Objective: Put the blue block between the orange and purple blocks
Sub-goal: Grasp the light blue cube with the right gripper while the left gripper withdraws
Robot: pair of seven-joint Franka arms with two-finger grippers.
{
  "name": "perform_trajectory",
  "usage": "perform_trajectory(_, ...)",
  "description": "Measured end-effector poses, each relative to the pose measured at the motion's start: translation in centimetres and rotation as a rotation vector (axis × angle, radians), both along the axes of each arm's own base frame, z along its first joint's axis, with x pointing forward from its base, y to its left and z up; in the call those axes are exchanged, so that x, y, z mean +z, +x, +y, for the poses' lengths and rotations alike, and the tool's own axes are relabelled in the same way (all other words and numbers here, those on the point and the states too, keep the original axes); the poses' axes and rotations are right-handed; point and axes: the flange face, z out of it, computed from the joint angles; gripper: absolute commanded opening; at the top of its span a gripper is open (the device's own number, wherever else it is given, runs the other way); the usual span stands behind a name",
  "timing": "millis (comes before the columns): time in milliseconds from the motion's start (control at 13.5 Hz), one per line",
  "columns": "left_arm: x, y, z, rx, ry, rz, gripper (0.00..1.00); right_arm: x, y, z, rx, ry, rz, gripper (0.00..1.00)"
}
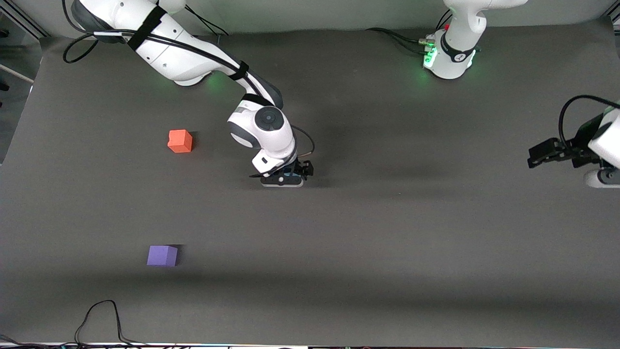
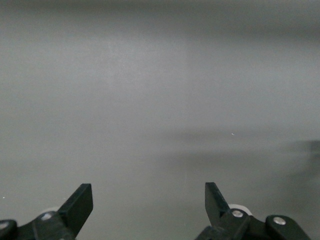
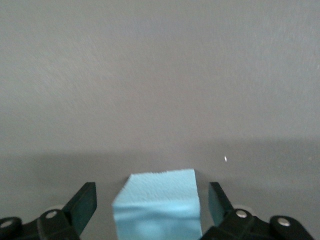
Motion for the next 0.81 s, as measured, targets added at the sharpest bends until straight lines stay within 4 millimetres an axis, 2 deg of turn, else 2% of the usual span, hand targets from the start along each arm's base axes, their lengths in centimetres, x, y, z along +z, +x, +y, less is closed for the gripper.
perform_trajectory(148, 0.9, -0.6, 0.0, -0.01, 0.0, -0.015, 1.0, -0.6, -0.6, -0.2, -0.001, -0.008, 0.012, 0.48)
perform_trajectory(222, 1.1, -0.7, 0.0, -0.016, 0.0, -0.018, 1.0, -0.6, -0.6, -0.2, -0.005, -0.008, 0.013, 0.34)
perform_trajectory(296, 1.3, -0.8, 0.0, -0.02, 0.0, -0.022, 1.0, -0.6, -0.6, -0.2, -0.005, -0.008, 0.012, 0.26)
perform_trajectory(519, 1.8, -1.0, -0.1, -0.036, 0.0, -0.031, 1.0, 0.8, 0.1, -0.3, -0.011, -0.003, -0.011, 0.25)
perform_trajectory(667, 2.0, -1.1, -0.4, -0.051, 0.0, -0.033, 1.0, 3.6, 1.2, -1.1, -0.026, -0.026, -0.044, 0.25)
perform_trajectory(815, 2.0, -1.1, -0.6, -0.065, 0.0, -0.034, 1.0, 7.0, 2.8, -2.8, -0.042, -0.026, -0.078, 0.25)
